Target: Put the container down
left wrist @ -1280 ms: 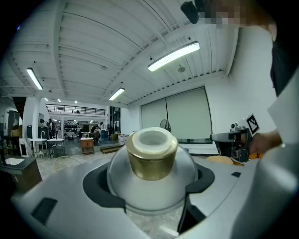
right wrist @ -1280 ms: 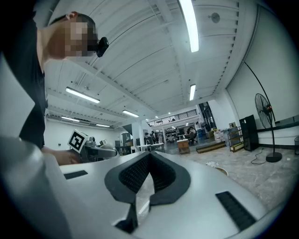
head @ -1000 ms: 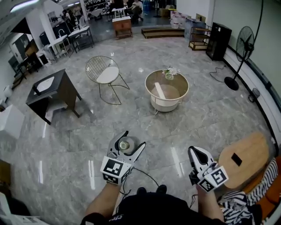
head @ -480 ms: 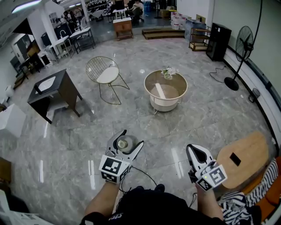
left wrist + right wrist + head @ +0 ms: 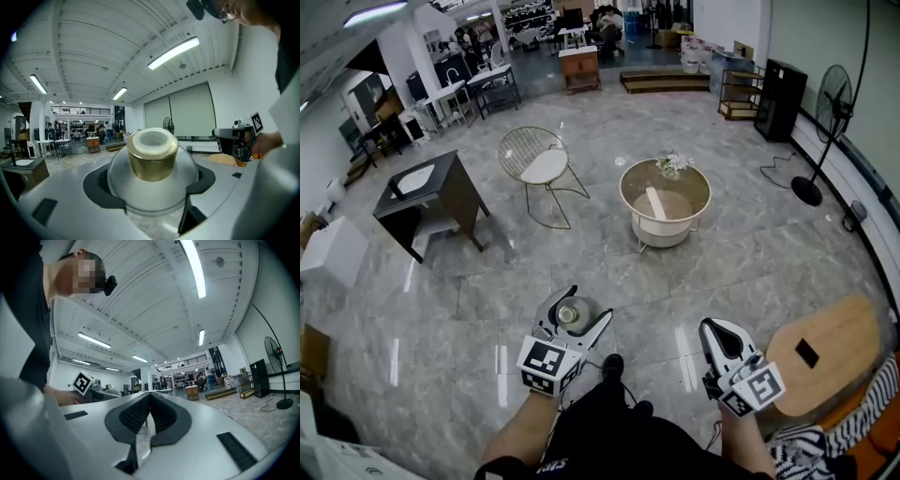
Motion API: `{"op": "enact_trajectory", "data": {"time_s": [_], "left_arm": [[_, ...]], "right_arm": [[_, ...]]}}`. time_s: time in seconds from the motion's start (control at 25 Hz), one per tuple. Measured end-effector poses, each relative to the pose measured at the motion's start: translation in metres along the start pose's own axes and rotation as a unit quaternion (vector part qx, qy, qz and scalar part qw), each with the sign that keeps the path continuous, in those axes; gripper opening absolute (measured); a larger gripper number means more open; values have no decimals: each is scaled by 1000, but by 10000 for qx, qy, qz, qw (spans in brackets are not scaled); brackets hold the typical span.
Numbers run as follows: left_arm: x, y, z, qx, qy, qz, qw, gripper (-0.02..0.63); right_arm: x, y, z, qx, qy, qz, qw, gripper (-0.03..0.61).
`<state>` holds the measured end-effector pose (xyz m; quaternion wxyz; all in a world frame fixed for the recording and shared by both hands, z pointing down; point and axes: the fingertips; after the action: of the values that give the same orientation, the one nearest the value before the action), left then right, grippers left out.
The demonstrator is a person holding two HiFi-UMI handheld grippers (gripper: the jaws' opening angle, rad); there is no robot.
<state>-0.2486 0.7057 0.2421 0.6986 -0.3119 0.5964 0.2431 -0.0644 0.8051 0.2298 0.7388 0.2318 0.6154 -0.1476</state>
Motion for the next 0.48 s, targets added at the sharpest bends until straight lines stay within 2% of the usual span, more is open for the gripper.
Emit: {"op": "enact_trajectory", "data": {"time_s": [0.28,0.48], "left_arm": [[-8,-19,-10,-6,67,55,10000,344],[-10,-52,-22,-144,160,92,9997,344]], "right_arm": [[-11,-9,17,-40,-106,-70,9999,18],[-12,-31,40,-104,-151,-124,9998,18]]}}
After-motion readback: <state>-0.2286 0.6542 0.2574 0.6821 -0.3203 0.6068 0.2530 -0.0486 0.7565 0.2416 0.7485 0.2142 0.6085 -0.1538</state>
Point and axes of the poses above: the fingertips, and each gripper's own axes: y backward along the fingers, z to its right, x out of its top, and after that the axes turned 4 degrees about z, right-handed
